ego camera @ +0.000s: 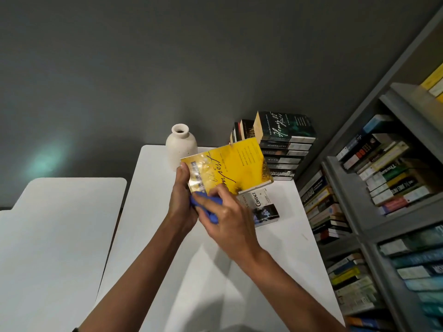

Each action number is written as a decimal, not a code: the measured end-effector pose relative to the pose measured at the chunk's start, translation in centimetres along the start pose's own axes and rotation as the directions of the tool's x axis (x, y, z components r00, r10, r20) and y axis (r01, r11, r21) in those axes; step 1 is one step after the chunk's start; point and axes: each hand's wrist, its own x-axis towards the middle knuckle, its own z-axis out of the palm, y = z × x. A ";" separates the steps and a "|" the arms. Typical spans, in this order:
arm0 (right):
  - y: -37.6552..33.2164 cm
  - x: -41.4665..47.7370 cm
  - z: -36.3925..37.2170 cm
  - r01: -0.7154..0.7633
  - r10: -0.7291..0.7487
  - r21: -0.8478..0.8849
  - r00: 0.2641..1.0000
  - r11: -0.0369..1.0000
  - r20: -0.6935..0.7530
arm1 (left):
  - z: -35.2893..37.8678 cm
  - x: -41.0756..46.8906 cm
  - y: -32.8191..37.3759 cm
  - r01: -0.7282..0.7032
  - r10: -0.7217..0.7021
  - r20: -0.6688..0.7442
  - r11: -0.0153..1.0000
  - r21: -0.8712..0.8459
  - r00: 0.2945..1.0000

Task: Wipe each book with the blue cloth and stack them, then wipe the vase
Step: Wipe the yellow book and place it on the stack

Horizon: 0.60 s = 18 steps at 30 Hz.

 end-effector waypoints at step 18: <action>3.8 5.0 -1.8 -0.319 0.302 -0.036 0.924 0.947 -0.236 | 0.2 -0.8 0.0 -0.091 0.094 0.000 0.970 0.225 0.996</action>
